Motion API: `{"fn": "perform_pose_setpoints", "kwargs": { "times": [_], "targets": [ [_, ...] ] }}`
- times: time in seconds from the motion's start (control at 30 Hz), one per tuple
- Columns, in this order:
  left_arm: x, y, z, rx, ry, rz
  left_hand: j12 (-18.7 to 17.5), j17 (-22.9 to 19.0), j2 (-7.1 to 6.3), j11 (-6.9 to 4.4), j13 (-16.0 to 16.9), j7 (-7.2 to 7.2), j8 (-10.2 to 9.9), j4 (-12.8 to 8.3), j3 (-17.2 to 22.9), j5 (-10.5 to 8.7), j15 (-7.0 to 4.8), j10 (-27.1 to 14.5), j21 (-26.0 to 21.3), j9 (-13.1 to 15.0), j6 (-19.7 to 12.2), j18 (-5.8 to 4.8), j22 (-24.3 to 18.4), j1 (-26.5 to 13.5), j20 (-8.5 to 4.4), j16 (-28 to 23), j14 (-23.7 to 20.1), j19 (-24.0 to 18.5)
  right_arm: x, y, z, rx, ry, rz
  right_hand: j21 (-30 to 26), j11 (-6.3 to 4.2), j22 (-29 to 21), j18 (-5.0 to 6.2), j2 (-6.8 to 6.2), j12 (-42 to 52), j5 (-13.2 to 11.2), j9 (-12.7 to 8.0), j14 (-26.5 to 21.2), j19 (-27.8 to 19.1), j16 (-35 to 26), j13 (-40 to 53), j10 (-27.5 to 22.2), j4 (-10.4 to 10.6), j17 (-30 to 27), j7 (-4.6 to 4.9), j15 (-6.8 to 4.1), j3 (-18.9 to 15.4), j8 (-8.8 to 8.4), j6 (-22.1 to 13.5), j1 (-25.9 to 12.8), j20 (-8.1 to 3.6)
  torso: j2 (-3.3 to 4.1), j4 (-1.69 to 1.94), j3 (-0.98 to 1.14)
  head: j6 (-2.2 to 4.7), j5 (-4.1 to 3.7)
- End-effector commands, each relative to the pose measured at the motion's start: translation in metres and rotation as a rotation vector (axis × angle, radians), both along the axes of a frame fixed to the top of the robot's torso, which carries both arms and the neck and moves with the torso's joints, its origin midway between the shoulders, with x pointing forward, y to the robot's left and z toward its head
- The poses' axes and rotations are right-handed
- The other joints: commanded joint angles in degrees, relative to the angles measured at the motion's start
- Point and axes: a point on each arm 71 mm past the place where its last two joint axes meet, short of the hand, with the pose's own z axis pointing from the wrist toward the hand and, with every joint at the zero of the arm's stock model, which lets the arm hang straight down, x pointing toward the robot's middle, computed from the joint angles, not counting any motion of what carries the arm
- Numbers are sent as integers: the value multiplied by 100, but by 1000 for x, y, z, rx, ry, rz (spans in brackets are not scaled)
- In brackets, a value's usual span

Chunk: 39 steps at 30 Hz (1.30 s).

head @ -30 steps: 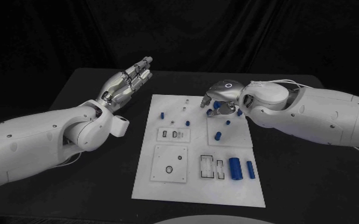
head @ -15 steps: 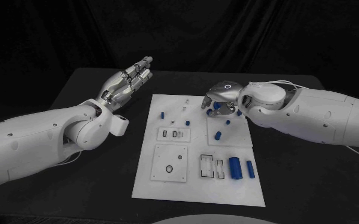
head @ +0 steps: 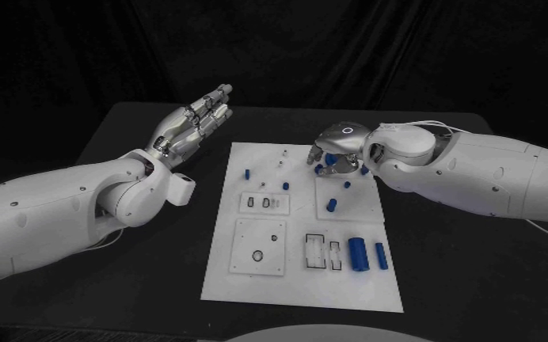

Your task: Assemble the parts on the task board

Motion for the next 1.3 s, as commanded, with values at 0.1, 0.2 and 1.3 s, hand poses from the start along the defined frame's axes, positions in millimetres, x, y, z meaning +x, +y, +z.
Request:
{"fn": "perform_pose_setpoints", "kwargs": {
  "times": [0.1, 0.2, 1.3],
  "targets": [
    [-1, -1, 6, -39, -55, -21, -20, -8, -9, 61, -8, 15, 49, -12, 44, 55, 74, 0, -19, 16, 109, 100, -9, 96, 78, -21, -1, 7, 1, -2, -2, -11, -1, -3, -68, -13, -19, 55, 22, 5, 20, 11, 5, -5, -21, -3, 31, 5, -26, 38, -15, 69, -5, 75, -15, 25, -7, 7, -3, -20, -4],
    [-2, -1, 6, -40, -55, -21, -20, -8, -16, 62, -8, 16, 60, -17, 56, 76, 87, 0, -19, 21, 146, 102, -9, 120, 96, -21, -1, 7, 2, -3, -3, -11, 0, -4, -64, -32, -3, 53, 18, 6, 19, 16, 2, -3, -5, -3, 40, 10, 7, 67, -23, 95, 5, 118, -9, 20, -7, 14, -3, -16, -10],
    [1, -2, 4, -30, -32, -32, -20, -8, -31, 206, -8, 136, 129, -116, 187, 277, 134, 0, -19, 51, 380, 103, -9, 297, 209, -21, -1, 7, 3, -6, -14, -17, 14, -11, -152, -211, 36, 65, -121, 14, 137, 73, -53, -50, -79, -11, 531, 11, -56, 234, -151, 825, 49, 615, 291, -103, -21, 27, -12, -131, -10]
  ]
}}
